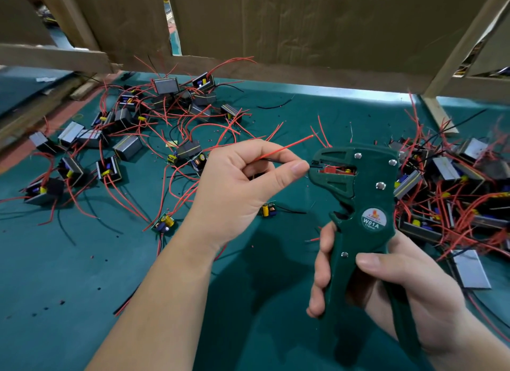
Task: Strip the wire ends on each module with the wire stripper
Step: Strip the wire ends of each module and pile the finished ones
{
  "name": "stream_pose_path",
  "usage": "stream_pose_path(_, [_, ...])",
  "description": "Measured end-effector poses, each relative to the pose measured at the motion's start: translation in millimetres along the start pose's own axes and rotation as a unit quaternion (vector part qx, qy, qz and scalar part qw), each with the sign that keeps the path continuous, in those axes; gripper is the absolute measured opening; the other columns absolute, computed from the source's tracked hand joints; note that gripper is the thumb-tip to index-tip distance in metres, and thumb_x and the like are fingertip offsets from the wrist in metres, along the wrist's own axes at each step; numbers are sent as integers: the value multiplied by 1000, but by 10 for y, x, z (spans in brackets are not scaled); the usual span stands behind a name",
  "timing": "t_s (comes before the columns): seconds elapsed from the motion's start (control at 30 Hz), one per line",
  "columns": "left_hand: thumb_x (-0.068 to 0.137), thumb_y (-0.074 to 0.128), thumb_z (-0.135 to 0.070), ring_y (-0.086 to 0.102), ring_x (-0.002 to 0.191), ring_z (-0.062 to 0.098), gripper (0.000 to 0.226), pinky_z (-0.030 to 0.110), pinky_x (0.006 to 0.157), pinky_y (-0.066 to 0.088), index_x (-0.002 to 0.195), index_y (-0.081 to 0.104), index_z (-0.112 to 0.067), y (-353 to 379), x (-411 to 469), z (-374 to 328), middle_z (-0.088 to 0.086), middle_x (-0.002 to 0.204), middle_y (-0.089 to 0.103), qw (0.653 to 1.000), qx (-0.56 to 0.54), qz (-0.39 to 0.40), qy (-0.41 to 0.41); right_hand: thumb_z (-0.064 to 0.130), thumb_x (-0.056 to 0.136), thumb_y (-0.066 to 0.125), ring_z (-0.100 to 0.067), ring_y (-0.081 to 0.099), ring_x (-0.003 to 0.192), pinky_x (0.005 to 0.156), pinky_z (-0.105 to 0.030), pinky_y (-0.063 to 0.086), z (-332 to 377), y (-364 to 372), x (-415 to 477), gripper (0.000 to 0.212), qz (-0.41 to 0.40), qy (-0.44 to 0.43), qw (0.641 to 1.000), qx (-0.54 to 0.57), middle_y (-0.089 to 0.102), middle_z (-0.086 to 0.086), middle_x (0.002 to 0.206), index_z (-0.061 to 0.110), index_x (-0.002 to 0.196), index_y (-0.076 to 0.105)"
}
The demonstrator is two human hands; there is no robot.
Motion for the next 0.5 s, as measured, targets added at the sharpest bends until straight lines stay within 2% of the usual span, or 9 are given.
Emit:
stream_pose_path(0.07, [70,75,-21,42,64,20,11,32,63,34,68,74,-32,-14,3,6,10,64,54,1000,0,-5,0,27,68,81,-44,62,67,64,-49,51,12,23,-6,41,-15,-6,1000,-12,62,-25,78,3,97,65])
stream_pose_path(0.13, [70,75,-20,53,66,15,12,26,63,45,69,76,-32,-36,5,21,-1,65,66,1000,-4,-4,2,29,68,81,-44,62,65,63,-48,52,7,25,-9,39,-23,-8,999,-23,62,-24,77,4,94,65])
stream_pose_path(0.2, [70,75,-22,57,66,9,9,16,64,47,71,77,-30,-47,7,23,-6,69,71,1000,-6,6,1,30,68,81,-43,62,64,63,-47,51,12,36,-6,38,-29,-4,999,-30,62,-23,76,6,93,66])
stream_pose_path(0.33, [74,72,-17,57,63,4,15,15,62,46,71,76,-31,-38,6,17,-9,66,69,1000,5,16,6,31,67,82,-42,62,63,62,-46,52,18,49,-6,37,-38,2,999,-31,62,-22,76,8,91,67])
stream_pose_path(0.4, [76,72,-21,50,62,13,13,26,59,42,72,75,-33,-37,2,11,1,62,63,1000,19,18,9,32,66,83,-42,62,63,61,-46,52,21,55,-9,37,-40,4,998,-38,63,-21,75,8,90,67])
stream_pose_path(0.47, [76,74,-28,40,64,22,7,34,60,32,75,74,-34,-40,2,2,27,63,52,999,35,24,8,34,65,83,-42,61,61,60,-46,51,23,62,-9,38,-47,9,998,-43,63,-21,74,9,88,67])
stream_pose_path(0.5, [76,74,-31,37,65,24,4,36,61,29,76,74,-34,-46,3,0,32,63,50,999,38,26,6,35,64,84,-42,61,61,60,-46,51,25,67,-10,38,-51,11,998,-45,62,-21,73,9,87,67])
Point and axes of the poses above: each hand's wrist, its own x-axis towards the middle knuckle, its own y-axis out of the palm, z = x × y, the point moved 2 cm from there along x, towards the middle knuckle
